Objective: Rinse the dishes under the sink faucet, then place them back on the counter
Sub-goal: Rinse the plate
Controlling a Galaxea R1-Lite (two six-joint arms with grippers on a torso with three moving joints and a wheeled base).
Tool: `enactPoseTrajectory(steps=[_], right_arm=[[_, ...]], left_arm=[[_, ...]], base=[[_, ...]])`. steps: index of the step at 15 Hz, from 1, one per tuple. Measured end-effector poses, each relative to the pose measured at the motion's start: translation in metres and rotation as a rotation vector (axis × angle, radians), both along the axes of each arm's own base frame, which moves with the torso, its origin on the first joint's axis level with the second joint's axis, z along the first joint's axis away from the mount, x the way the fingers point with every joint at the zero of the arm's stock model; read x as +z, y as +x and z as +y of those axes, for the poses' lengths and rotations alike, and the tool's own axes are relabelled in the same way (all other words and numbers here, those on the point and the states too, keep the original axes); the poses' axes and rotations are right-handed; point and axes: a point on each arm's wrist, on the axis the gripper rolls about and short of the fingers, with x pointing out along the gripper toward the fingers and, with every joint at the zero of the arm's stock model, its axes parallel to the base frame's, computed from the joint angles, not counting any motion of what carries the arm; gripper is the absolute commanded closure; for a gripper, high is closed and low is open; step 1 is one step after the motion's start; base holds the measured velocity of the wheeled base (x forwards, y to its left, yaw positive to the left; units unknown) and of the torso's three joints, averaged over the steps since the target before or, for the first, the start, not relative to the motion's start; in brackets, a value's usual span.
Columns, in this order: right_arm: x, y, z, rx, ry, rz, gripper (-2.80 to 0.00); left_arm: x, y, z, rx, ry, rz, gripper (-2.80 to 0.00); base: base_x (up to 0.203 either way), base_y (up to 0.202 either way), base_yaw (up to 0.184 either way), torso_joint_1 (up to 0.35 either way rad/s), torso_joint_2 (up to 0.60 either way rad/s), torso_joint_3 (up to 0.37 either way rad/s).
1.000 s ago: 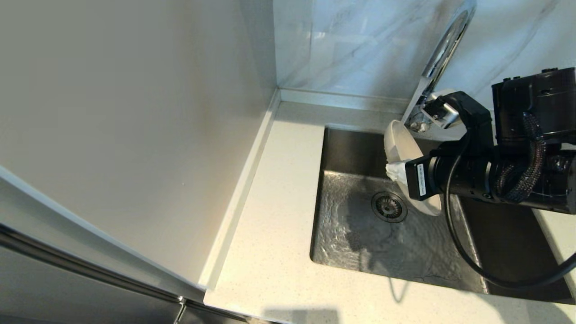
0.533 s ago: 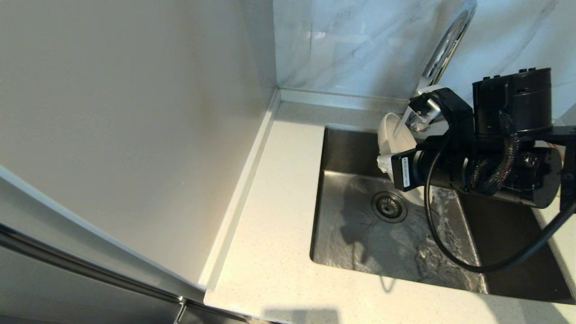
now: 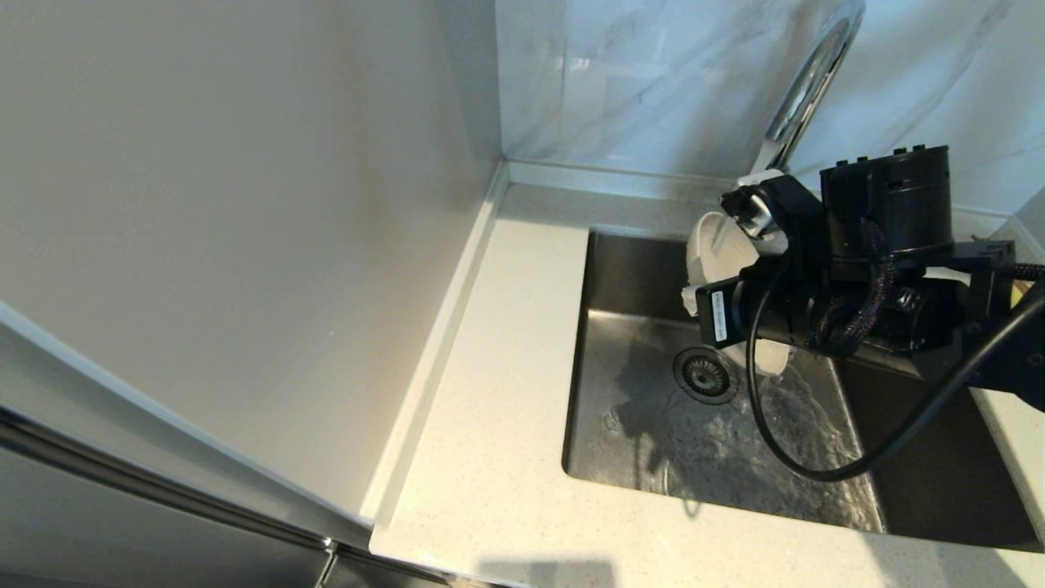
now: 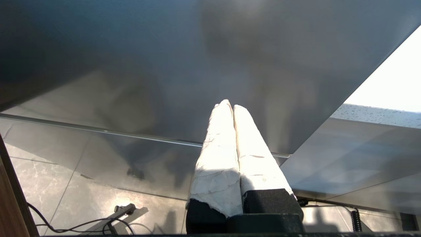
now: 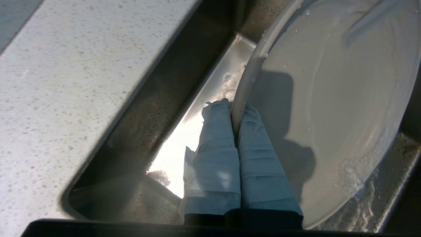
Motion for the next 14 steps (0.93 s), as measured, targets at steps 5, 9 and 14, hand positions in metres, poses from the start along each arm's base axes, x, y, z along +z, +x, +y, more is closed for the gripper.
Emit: enactPoseTrajectory(steps=[5, 9, 14], right_arm=[[-0.009, 0.008, -0.008, -0.08, -0.032, 0.019, 0.0], [-0.016, 0.009, -0.021, -0.17, -0.004, 0.039, 0.0], [0.0, -0.008, -0.04, -0.243, 0.194, 0.02, 0.0]], left_arm=[[0.0, 0.0, 0.0, 0.001, 0.0, 0.0, 0.0], [0.0, 0.0, 0.0, 0.001, 0.0, 0.0, 0.0], [0.0, 0.0, 0.0, 0.001, 0.0, 0.0, 0.0]], base=[[0.0, 0.0, 0.0, 0.0, 0.0, 0.0], [0.0, 0.0, 0.0, 0.0, 0.0, 0.0], [0.0, 0.0, 0.0, 0.0, 0.0, 0.0]])
